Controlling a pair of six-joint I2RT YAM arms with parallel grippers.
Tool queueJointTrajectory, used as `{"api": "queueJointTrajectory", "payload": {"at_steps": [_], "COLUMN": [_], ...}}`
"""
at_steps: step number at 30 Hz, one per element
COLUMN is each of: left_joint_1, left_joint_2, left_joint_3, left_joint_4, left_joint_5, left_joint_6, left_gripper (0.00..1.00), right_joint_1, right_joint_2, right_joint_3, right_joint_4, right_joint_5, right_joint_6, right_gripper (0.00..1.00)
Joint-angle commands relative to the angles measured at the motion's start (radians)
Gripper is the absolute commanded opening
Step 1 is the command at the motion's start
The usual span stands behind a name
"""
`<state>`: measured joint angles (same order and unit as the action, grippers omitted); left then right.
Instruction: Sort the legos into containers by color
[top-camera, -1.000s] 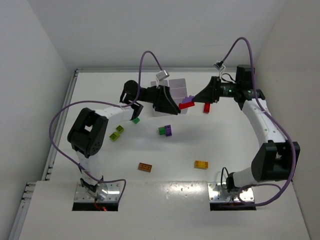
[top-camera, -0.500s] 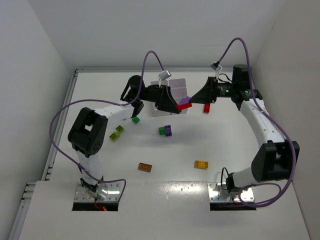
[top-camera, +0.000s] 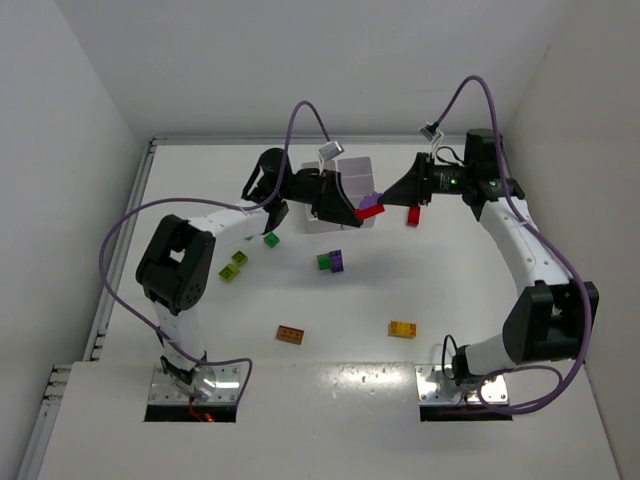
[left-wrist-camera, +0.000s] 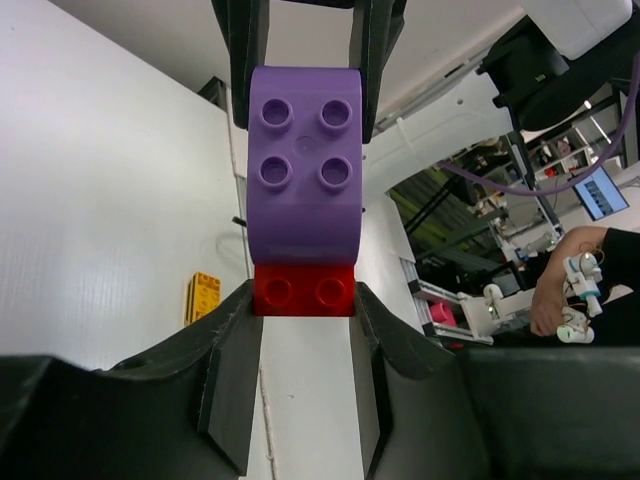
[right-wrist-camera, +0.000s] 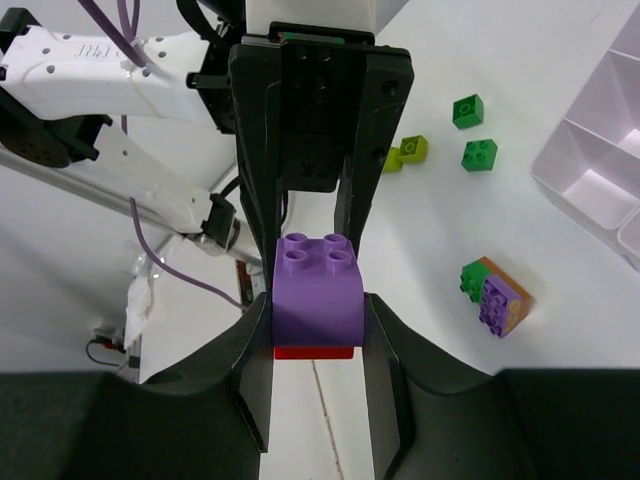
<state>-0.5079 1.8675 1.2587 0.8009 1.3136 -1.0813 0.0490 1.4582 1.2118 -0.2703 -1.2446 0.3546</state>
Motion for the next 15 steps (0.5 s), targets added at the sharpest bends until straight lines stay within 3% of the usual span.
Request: {"api": "queueJointTrajectory", "payload": {"at_steps": [1, 5, 8, 15], "left_joint_1": [-0.027, -0.078, -0.132, -0.15], "left_joint_2": [-0.016, -0.039, -0.054, -0.1], "left_joint_3": [0.001, 0.001, 0.1, 0.055], "left_joint_4": [0.006, -0.228, -0.739, -0.76], "left_joint_5": [-0.001, -0.011, -0.066, -0.111], "left_joint_6": [0.023, 0.223, 0.643, 0.672], "left_gripper": [0.08, 0.0, 0.0, 0.0], "right_joint_1": [0.015, 0.015, 0.015, 0.025], "right_joint_2": [-0.007, 0.002, 0.002, 0.002], "right_joint_3": [0.005, -0.017, -0.037, -0.067], "right_joint_4": [0.069, 0.219, 0.333, 0.401], "right_joint_5": [-0.012, 0.022, 0.062, 0.129], "right_joint_6": [0.023, 0.159, 0.283, 0.345], "right_gripper": [0.0, 0.0, 0.0, 0.0]}}
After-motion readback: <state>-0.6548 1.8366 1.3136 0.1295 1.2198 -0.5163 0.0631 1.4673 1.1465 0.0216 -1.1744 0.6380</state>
